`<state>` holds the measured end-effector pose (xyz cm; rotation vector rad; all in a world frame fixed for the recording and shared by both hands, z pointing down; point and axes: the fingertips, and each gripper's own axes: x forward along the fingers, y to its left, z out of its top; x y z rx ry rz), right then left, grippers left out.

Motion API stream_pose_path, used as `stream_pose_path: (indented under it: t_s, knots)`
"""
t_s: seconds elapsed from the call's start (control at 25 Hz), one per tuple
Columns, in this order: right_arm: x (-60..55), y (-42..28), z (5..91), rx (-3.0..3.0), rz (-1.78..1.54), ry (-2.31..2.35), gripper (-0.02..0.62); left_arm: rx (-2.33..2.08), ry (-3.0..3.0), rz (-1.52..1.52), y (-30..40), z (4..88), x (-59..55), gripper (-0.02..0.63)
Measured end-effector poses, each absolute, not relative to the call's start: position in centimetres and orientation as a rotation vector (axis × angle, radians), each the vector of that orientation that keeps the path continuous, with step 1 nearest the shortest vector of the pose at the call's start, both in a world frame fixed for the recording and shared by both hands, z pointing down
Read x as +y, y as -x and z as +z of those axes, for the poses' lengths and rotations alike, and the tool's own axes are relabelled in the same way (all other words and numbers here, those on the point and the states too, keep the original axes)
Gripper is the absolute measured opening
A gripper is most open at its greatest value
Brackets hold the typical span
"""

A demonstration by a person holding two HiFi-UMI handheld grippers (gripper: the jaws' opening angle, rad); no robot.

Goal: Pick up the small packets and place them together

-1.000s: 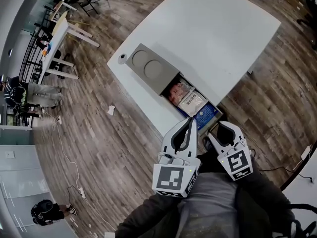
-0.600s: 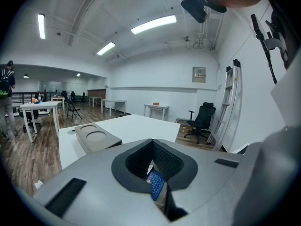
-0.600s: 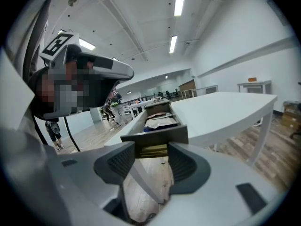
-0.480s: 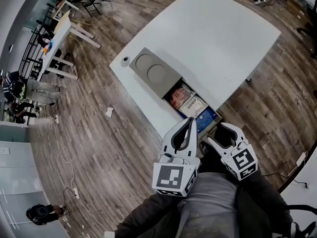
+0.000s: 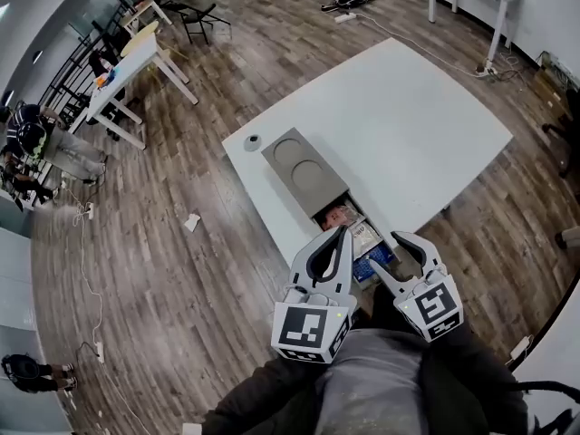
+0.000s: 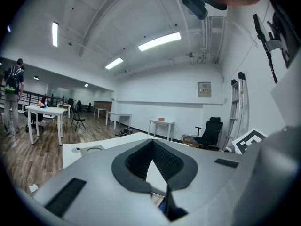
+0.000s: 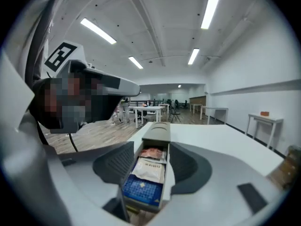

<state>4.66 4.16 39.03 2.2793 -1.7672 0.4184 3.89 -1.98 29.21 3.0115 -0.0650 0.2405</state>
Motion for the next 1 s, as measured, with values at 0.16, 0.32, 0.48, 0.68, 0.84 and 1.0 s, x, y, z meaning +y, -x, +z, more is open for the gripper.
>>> stream_pose_path:
  t_s: [0.16,0.32,0.48,0.68,0.84,1.0]
  knots:
    - [0.6,-5.7,39.2,-1.784,0.436,-2.141,0.225,-0.174,-3.004,0.201,-3.5,28.2,-4.4,0.003]
    - [-2.5,-5.9,40.9,-1.804,0.492,-1.980,0.224,-0.283,-2.970,0.211,-3.1,28.4,-6.7,0.003]
    - [-4.9,-6.2,43.1,-1.804,0.522,-1.837,0.229,-0.379,-2.929,0.236,-2.9,29.5,-8.9,0.003]
    - [-6.7,-6.7,45.4,-1.770,0.559,-1.730,0.246,-0.486,-2.874,0.278,-2.6,30.9,-11.1,0.003]
    - [-7.5,-7.2,47.4,-1.730,0.627,-1.649,0.274,-0.539,-2.843,0.293,-2.9,31.8,-12.3,0.003]
    - [-7.9,-6.9,49.5,-1.686,0.682,-1.512,0.282,-0.580,-2.817,0.301,-2.9,32.2,-13.3,0.003]
